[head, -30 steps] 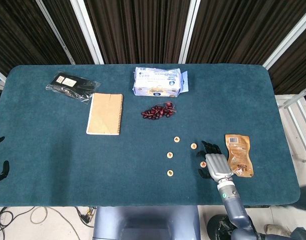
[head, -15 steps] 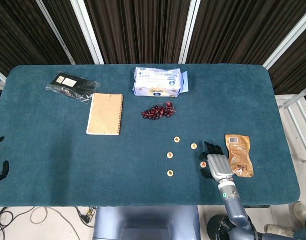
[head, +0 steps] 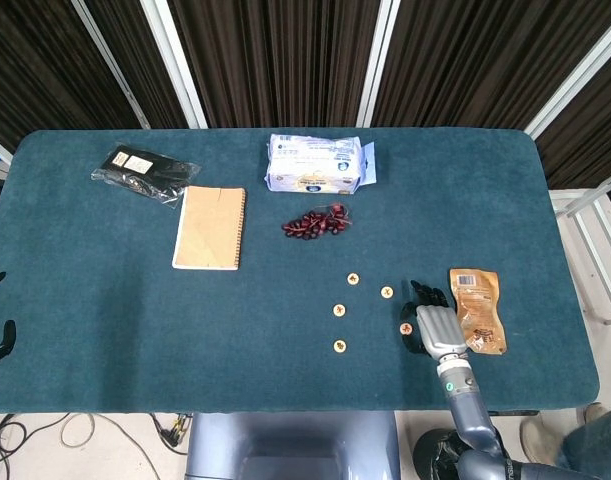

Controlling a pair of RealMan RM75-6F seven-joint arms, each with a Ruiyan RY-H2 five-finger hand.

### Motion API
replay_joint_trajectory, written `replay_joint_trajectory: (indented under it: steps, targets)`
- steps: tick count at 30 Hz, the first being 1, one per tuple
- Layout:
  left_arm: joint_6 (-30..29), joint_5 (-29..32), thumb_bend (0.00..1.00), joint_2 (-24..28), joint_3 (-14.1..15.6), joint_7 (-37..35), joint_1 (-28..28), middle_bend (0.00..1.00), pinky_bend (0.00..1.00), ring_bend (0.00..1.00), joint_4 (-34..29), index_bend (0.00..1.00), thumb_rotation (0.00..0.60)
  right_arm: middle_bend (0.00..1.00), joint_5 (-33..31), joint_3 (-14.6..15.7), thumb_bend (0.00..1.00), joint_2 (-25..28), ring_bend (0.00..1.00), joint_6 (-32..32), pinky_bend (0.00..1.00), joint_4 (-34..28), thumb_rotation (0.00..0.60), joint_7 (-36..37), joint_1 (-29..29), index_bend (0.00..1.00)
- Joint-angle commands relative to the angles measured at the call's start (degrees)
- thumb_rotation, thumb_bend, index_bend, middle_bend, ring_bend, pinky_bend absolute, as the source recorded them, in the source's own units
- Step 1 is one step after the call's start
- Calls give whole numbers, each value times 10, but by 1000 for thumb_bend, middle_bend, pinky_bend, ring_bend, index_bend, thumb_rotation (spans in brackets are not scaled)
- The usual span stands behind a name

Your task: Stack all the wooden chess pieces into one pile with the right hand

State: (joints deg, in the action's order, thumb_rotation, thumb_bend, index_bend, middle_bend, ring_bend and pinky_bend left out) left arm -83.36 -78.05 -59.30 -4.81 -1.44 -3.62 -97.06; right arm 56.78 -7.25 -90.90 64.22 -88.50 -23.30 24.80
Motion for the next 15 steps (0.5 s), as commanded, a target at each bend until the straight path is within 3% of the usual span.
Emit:
replay_joint_trajectory:
  steps: [1,15]
  targets:
    - [0,2,488,1,-1,-2,0,0,0,0,0,124,600,0,-1,-1,411,0,0,-1,0,2,600,1,1,462]
    - [1,-1,488,0,1,0,0,0,0,0,0,124,600,0,-4,3,410,-1,0,-6,0,2,600,0,0,464]
